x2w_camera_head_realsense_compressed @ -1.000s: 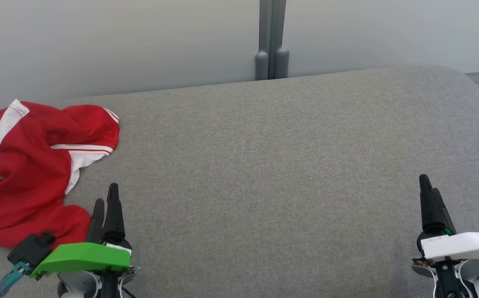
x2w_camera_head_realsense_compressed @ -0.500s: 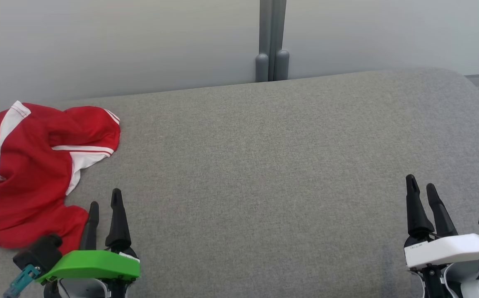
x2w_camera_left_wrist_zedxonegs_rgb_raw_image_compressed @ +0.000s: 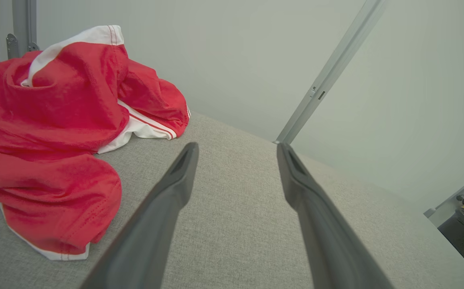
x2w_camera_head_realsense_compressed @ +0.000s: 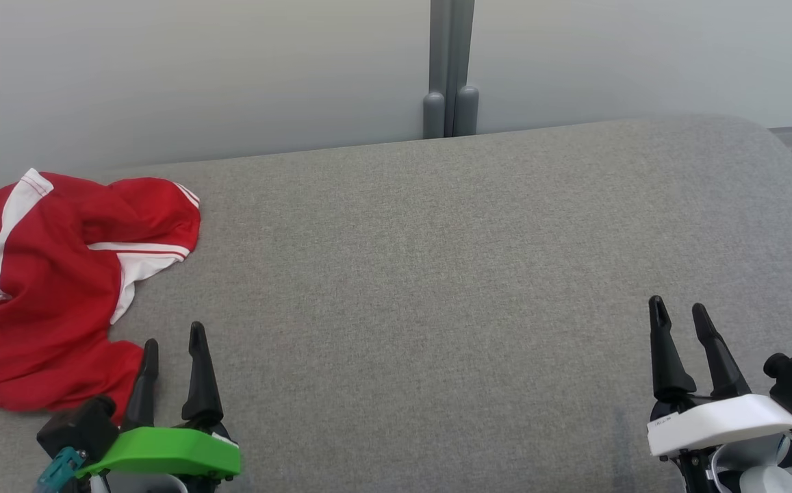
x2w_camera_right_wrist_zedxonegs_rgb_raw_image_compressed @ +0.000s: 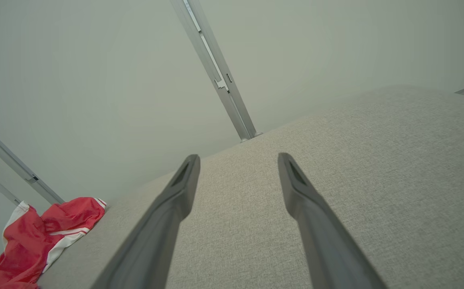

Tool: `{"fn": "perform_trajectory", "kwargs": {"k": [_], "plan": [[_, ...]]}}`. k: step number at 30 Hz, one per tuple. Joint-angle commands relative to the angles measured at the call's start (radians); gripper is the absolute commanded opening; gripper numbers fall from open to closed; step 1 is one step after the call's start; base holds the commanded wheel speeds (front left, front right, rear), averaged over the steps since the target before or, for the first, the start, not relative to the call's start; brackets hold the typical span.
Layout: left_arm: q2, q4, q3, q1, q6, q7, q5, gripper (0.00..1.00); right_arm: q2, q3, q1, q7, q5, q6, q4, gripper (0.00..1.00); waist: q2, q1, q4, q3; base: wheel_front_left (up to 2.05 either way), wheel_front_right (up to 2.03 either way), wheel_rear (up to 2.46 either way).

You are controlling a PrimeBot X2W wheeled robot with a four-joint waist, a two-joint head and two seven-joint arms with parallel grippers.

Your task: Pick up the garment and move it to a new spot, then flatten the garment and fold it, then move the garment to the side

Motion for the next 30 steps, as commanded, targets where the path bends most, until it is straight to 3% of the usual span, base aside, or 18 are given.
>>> {"fn": "perform_trajectory", "kwargs": {"k": [1,30], "plan": [[0.006,-0.01,-0.003,0.009,0.005,-0.013,0.039,1.0,-0.006,0.008,-0.01,-0.014,-0.043,0.002,-0.007,1.0,-0.0001,0.0,0.0,-0.001,0.0,0.0,0.0],[0.008,0.054,-0.049,0.021,0.048,-0.076,0.23,1.0,-0.009,0.046,-0.012,-0.081,-0.308,0.003,0.02,1.0,-0.0001,0.0,0.004,-0.009,0.0,0.0,0.0]]}}
